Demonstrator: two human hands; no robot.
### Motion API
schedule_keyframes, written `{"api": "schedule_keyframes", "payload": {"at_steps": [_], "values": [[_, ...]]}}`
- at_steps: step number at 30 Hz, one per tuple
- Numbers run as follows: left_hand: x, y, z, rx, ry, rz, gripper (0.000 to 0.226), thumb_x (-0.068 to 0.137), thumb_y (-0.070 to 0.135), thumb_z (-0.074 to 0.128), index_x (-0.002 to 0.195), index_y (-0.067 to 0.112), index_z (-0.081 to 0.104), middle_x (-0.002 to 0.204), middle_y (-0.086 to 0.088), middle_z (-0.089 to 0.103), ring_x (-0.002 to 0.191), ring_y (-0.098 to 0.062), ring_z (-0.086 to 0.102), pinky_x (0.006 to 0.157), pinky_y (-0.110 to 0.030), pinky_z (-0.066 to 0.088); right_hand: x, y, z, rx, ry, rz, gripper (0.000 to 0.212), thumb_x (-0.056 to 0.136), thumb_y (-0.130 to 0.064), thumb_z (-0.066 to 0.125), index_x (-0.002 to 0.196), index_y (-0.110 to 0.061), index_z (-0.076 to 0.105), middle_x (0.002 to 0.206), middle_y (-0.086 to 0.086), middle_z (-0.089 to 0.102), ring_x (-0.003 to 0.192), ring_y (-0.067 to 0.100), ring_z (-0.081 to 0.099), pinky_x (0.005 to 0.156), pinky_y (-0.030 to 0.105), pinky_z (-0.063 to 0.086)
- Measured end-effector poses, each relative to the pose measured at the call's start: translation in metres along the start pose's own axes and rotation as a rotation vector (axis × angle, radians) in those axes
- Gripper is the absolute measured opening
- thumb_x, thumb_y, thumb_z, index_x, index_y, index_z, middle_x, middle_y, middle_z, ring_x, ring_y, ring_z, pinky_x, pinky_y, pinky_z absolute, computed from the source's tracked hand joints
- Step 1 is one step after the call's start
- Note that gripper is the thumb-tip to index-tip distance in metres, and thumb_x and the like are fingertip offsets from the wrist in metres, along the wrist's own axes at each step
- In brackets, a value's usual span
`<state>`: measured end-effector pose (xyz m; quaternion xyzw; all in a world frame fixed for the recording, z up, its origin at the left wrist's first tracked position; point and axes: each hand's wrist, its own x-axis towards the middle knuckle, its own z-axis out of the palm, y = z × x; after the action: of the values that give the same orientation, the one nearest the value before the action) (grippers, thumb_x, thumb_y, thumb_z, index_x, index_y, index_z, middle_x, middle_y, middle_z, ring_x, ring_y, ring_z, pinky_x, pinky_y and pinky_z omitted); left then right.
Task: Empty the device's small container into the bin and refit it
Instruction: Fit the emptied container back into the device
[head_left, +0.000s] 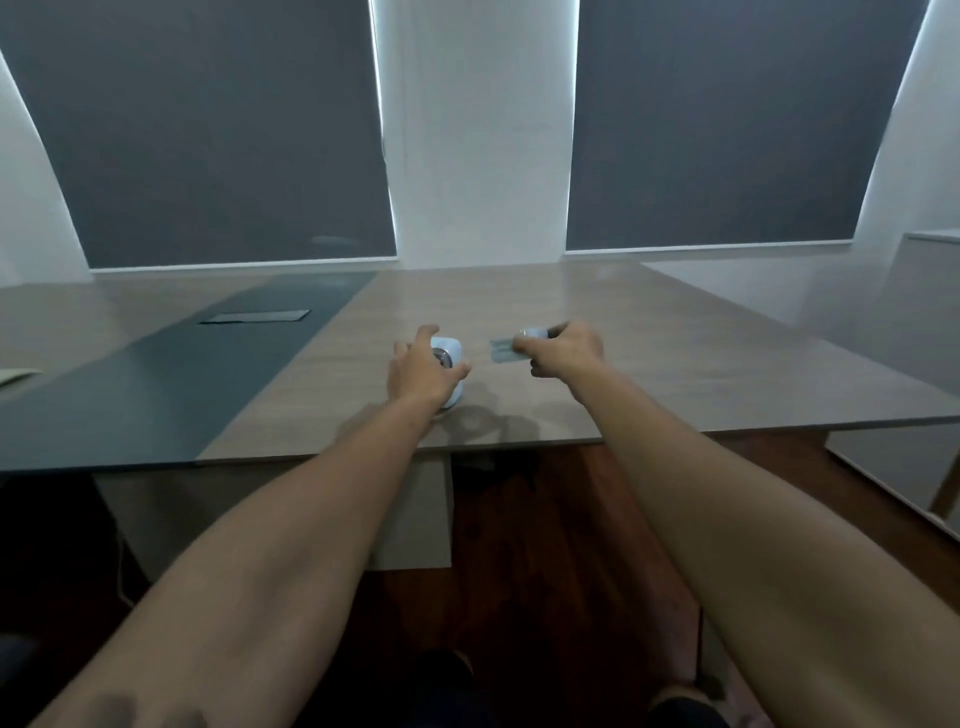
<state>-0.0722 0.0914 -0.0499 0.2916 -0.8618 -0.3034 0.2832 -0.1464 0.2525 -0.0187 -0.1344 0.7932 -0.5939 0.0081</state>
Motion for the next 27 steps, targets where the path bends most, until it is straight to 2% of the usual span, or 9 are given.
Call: {"api": "schedule_keyframes", "payload": {"at_steps": [2,5,7,10,12,14,16,20,27], "values": [[0.003,-0.005,0.007,-0.026,0.006,-0.014,0.063,0.078,0.037,0.076,0.135,0.03,0.05,0.131,-0.013,0.055,0.118,-0.033,0.056,0.092,-0.035,0.044,0.004,0.006,0.001,0.039,0.023,0.034,0.031,0.072,-0.029,0.081,0.073,-0.008,0.058,0.101,0.015,0.07,0.085,0.029,0.075,0.081,0.041,0.061],[0.005,-0.014,0.012,-0.115,0.057,-0.054,0.058,0.078,0.029,0.077,0.131,0.027,0.054,0.129,-0.013,0.06,0.116,-0.033,0.059,0.092,-0.036,0.045,0.012,0.015,0.0,0.119,-0.003,0.1,0.052,0.067,-0.032,0.084,0.104,-0.001,0.066,0.111,0.013,0.066,0.081,0.023,0.072,0.078,0.038,0.062],[0.004,-0.016,0.01,-0.224,0.094,-0.09,0.057,0.078,0.024,0.077,0.13,0.022,0.053,0.127,-0.011,0.064,0.115,-0.033,0.06,0.09,-0.034,0.045,0.016,0.019,-0.002,0.183,-0.04,0.14,0.06,0.065,-0.031,0.087,0.112,0.0,0.064,0.113,0.015,0.066,0.077,0.02,0.069,0.075,0.035,0.062],[0.003,-0.019,0.001,-0.469,0.09,-0.198,0.046,0.08,0.026,0.072,0.122,0.02,0.055,0.124,-0.008,0.065,0.107,-0.031,0.062,0.08,-0.031,0.05,0.018,0.02,-0.001,0.327,-0.09,0.174,0.041,0.073,-0.024,0.084,0.101,-0.001,0.063,0.107,0.017,0.064,0.082,0.024,0.067,0.068,0.032,0.06],[0.004,-0.023,-0.008,-0.619,0.031,-0.286,0.04,0.079,0.029,0.069,0.117,0.024,0.057,0.124,-0.006,0.065,0.103,-0.029,0.063,0.078,-0.036,0.057,0.016,0.019,0.001,0.416,-0.134,0.207,0.044,0.079,-0.023,0.08,0.11,0.002,0.063,0.109,0.018,0.063,0.083,0.024,0.066,0.063,0.031,0.058],[0.002,-0.027,-0.017,-0.717,-0.045,-0.328,0.035,0.081,0.028,0.065,0.115,0.025,0.058,0.115,-0.005,0.065,0.094,-0.028,0.065,0.064,-0.04,0.061,0.013,0.016,0.004,0.443,-0.179,0.226,0.05,0.083,-0.023,0.077,0.121,0.004,0.06,0.113,0.018,0.063,0.084,0.023,0.066,0.061,0.03,0.057],[-0.002,-0.027,-0.026,-0.805,-0.115,-0.34,0.028,0.086,0.027,0.062,0.113,0.024,0.059,0.107,-0.006,0.063,0.081,-0.027,0.063,0.047,-0.034,0.057,0.009,0.012,0.006,0.451,-0.217,0.235,0.049,0.085,-0.023,0.074,0.122,0.004,0.059,0.114,0.018,0.062,0.086,0.025,0.066,0.062,0.031,0.057],[-0.005,-0.025,-0.038,-0.869,-0.192,-0.339,0.011,0.086,0.029,0.06,0.096,0.026,0.062,0.109,-0.013,0.06,0.08,-0.032,0.062,0.058,-0.039,0.057,0.001,0.003,0.007,0.444,-0.27,0.231,0.045,0.089,-0.025,0.069,0.123,0.002,0.058,0.108,0.015,0.062,0.081,0.023,0.066,0.06,0.032,0.056],[-0.011,-0.009,-0.05,-0.944,-0.291,-0.303,0.024,0.085,0.032,0.061,0.108,0.023,0.061,0.109,-0.012,0.062,0.081,-0.027,0.061,0.061,-0.037,0.056,-0.007,-0.002,0.005,0.34,-0.305,0.235,0.044,0.089,-0.028,0.067,0.121,0.001,0.059,0.107,0.021,0.062,0.084,0.029,0.065,0.064,0.033,0.057]]}}
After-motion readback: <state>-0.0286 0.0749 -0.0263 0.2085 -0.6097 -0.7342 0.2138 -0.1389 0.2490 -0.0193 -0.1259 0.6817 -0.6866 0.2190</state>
